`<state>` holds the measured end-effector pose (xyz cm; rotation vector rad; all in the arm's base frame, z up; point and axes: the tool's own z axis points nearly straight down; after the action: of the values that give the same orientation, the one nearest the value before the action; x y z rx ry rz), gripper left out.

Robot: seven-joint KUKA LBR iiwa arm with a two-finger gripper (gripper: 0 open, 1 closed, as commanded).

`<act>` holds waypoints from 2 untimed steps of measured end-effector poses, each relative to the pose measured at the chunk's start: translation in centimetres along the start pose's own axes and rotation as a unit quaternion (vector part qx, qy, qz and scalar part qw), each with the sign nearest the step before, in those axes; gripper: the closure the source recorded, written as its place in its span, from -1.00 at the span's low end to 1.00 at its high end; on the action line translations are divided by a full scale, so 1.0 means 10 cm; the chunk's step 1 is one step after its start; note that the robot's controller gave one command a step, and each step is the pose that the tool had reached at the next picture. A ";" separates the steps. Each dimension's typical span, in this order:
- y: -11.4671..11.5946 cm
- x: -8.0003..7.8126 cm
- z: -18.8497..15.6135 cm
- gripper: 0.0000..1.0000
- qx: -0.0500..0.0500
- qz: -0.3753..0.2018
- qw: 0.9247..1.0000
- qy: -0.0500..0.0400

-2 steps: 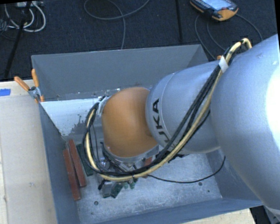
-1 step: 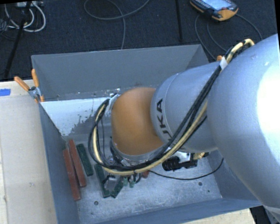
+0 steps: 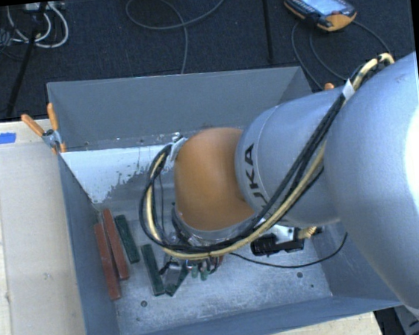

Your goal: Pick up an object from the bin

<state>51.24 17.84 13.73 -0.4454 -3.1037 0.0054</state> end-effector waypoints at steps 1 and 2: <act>-0.40 -0.07 0.38 1.00 -0.001 -0.221 0.975 -0.001; -0.39 -0.08 0.37 -1.00 -0.001 -0.220 0.975 -0.002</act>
Offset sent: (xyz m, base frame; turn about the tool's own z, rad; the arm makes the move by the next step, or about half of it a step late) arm 0.0000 0.0000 0.0000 0.0000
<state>50.87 13.85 10.06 0.2501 -3.1289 0.0003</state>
